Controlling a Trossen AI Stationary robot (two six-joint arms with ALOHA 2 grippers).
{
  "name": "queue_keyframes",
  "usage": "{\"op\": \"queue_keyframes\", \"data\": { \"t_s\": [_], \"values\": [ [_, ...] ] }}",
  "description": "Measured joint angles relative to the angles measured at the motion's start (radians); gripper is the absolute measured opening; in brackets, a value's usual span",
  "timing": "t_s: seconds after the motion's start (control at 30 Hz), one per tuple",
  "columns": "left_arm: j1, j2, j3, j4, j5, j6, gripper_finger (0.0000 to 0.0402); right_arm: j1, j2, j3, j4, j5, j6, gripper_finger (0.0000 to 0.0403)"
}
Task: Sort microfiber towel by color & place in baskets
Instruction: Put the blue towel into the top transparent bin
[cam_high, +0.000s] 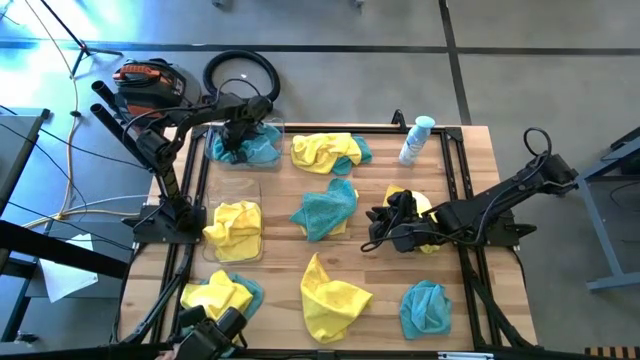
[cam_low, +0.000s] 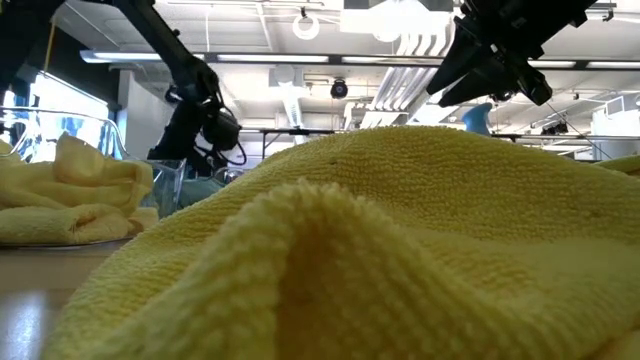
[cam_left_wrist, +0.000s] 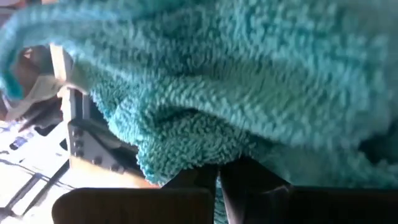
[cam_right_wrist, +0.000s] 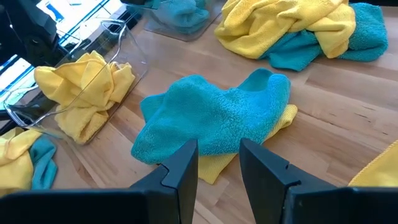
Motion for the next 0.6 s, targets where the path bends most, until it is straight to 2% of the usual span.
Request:
{"op": "queue_keyframes", "data": {
  "t_s": [0.2,0.37,0.6],
  "values": [
    [0.002,-0.002,-0.062,0.11,0.008,-0.005,0.0,-0.015,0.001,0.0,-0.002,0.008,-0.002,0.0112],
    [0.002,-0.002,-0.07,0.116,0.039,0.006,0.0003,-0.035,0.001,0.0,-0.002,0.008,-0.002,0.0112],
    [0.012,-0.001,-0.07,0.143,0.047,-0.049,0.0042,-0.046,0.001,0.0,-0.002,0.008,-0.008,0.0112]
  ]
}}
